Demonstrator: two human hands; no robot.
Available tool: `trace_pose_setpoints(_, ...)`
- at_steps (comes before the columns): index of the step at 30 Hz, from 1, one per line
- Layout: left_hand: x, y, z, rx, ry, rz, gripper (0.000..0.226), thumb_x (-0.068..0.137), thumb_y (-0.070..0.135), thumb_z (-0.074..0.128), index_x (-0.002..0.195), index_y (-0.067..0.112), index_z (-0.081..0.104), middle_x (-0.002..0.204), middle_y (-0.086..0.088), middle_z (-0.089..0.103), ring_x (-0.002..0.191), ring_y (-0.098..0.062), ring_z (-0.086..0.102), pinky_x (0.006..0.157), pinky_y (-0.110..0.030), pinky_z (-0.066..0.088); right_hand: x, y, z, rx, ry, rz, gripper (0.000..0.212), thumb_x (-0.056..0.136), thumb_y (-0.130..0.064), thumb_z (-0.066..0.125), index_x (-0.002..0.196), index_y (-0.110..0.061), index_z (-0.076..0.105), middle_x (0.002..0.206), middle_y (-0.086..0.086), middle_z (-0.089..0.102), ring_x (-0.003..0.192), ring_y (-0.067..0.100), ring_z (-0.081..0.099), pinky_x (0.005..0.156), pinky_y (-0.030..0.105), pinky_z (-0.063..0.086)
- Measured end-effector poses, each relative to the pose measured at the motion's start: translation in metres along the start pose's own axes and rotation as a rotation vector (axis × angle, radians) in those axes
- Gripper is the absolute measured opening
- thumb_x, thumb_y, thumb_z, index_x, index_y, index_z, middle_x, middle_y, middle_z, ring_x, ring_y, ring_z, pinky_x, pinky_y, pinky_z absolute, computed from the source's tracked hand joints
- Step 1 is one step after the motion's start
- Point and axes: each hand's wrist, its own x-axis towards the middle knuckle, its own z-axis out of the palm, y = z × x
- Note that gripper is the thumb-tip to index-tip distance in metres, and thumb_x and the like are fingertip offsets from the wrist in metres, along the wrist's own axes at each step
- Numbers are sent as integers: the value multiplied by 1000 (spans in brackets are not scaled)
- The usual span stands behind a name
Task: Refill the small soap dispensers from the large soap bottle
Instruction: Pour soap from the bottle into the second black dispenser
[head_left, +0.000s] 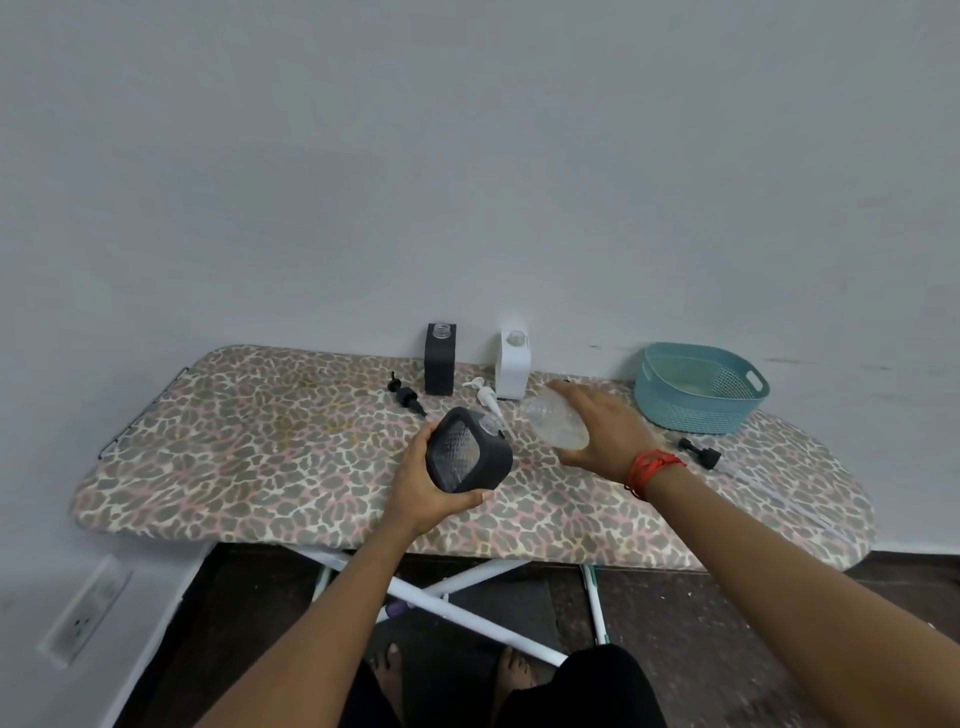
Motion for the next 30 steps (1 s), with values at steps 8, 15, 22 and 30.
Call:
trace_pose_setpoints(8, 1, -3, -1, -9, -4, -23, 125, 55, 40, 101, 157, 18, 32, 153, 2, 44, 139, -14, 44, 116, -36, 40, 24, -11, 6, -185, -102, -69, 100, 73, -40, 82, 155, -30, 26, 152, 3, 45, 133, 28, 47, 109, 40, 40)
trace_pose_setpoints(15, 2, -6, 0, -12, -14, -19, 127, 52, 51, 98, 156, 21, 32, 151, 6, 43, 137, -12, 43, 116, -36, 40, 26, -15, 11, -243, -119, -90, 100, 71, -36, 84, 155, -27, 30, 148, 5, 49, 129, 29, 50, 108, 41, 42)
trace_pose_setpoints(22, 2, -4, 1, -12, -13, -13, 121, 56, 41, 99, 155, 21, 33, 142, 15, 42, 131, -4, 41, 106, -23, 35, 30, -17, 5, -341, -131, -142, 100, 70, -38, 87, 154, -27, 33, 152, 4, 45, 136, 28, 46, 114, 43, 35)
trace_pose_setpoints(30, 1, -4, 2, -14, -11, -3, 116, 57, 38, 100, 153, 22, 36, 136, 18, 43, 126, 1, 42, 99, -11, 33, 33, -22, -6, -488, -111, -222, 103, 59, -35, 94, 147, -24, 43, 144, 8, 54, 128, 32, 53, 109, 48, 40)
